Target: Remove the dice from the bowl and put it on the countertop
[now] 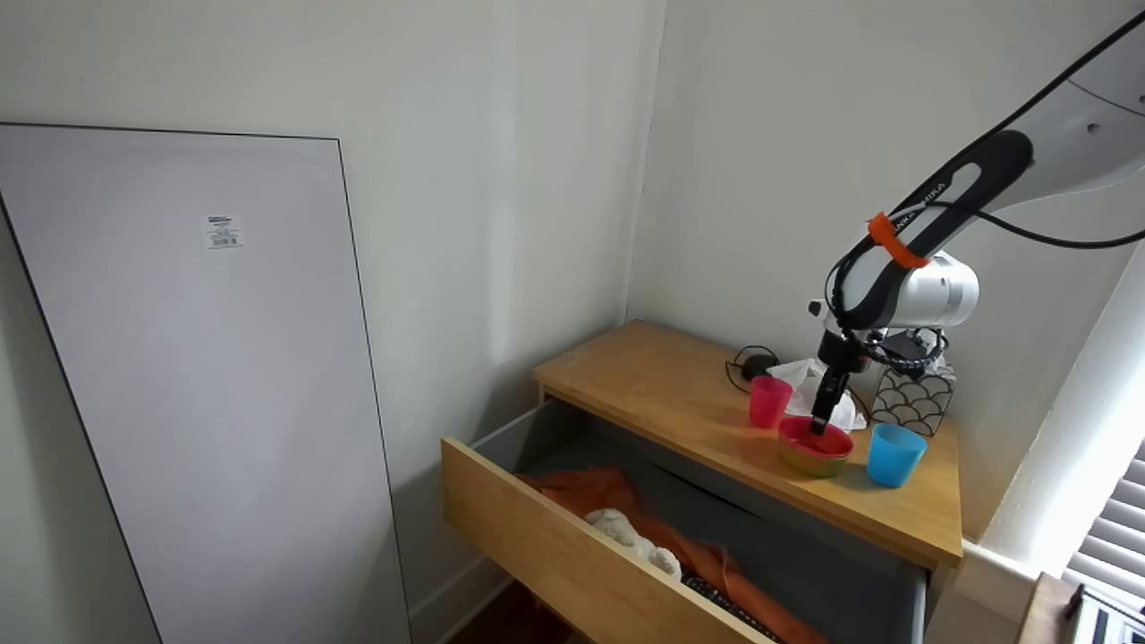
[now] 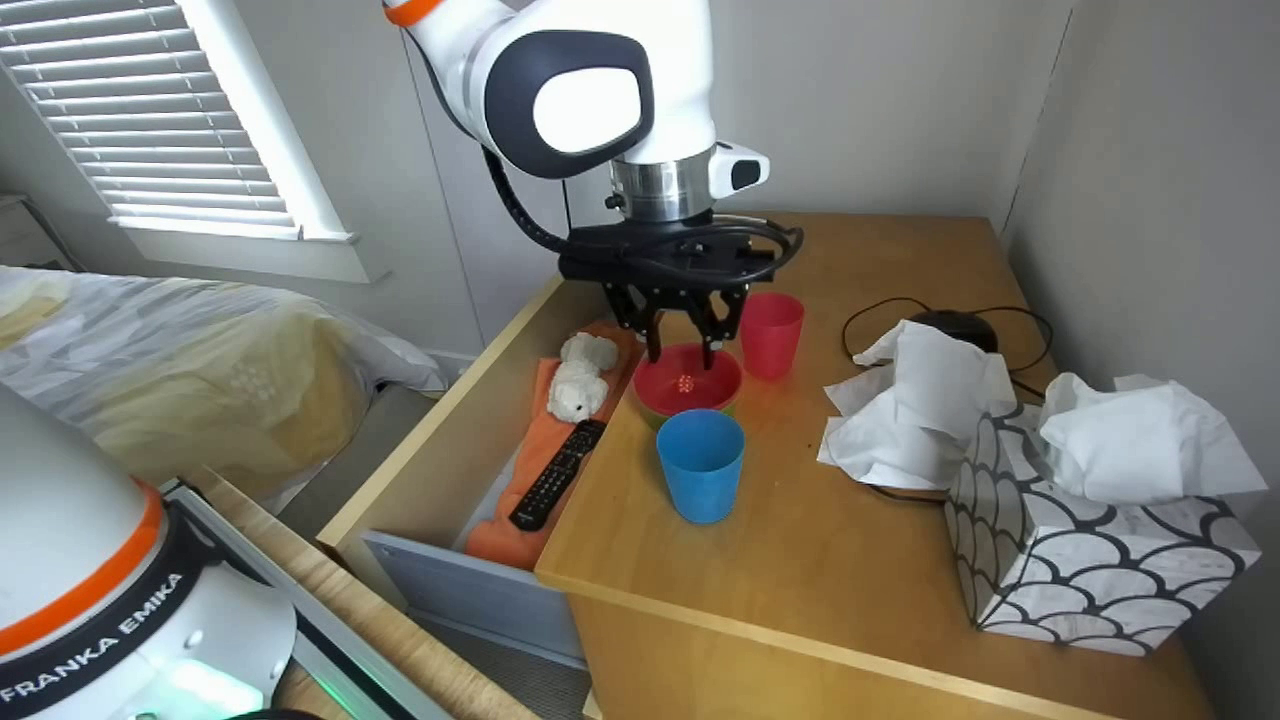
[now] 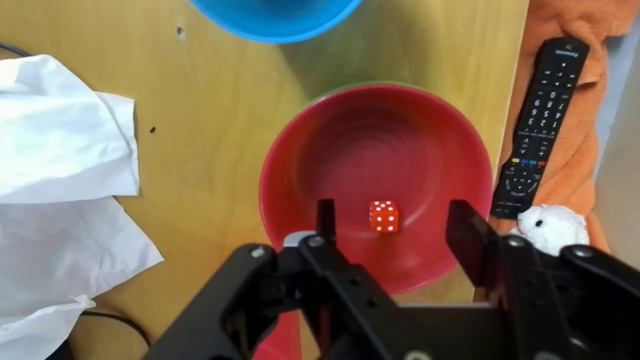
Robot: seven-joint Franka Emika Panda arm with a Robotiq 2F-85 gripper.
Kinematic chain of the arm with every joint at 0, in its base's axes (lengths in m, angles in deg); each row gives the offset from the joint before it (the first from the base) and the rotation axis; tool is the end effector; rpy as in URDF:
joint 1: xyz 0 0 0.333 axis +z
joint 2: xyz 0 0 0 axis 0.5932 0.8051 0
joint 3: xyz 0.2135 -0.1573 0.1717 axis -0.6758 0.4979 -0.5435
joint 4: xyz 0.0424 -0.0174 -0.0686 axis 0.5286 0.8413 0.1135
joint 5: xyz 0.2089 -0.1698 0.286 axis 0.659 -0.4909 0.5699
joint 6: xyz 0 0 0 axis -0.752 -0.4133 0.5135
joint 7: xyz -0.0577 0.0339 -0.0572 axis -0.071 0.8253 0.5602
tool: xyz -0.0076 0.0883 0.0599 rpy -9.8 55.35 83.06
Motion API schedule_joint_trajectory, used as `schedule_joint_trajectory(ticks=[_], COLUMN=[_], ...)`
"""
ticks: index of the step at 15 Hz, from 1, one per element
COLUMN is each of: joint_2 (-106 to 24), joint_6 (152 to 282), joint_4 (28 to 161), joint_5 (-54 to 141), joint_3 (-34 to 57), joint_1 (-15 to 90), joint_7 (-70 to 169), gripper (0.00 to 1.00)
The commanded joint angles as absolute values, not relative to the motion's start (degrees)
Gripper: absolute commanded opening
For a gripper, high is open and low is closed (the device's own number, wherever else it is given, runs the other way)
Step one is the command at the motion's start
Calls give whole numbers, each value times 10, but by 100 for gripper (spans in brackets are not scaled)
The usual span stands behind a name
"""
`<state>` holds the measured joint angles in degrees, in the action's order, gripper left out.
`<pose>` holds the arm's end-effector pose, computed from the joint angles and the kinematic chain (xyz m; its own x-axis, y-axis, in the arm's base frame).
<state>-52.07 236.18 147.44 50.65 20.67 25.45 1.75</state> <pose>0.4231 -0.1908 0.2456 0.9600 0.2751 0.0526 0.2739 -0.9613 0.0287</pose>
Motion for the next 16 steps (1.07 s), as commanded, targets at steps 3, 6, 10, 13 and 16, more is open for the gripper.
schedule_joint_trajectory(ticks=[3,6,10,13,16], joint_2=[-494,-483,-465,-450,-438], joint_6=[2371,2378,2393,2415,2431], joint_4=[1468,1466,1460,1455,1449], joint_5=[542,544,560,583,615], joint_3=[178,171,158,142,118], joint_1=[233,228,216,202,184], joint_7=[-13,-15,-27,-48,-72], gripper=[55,44,40,45,43])
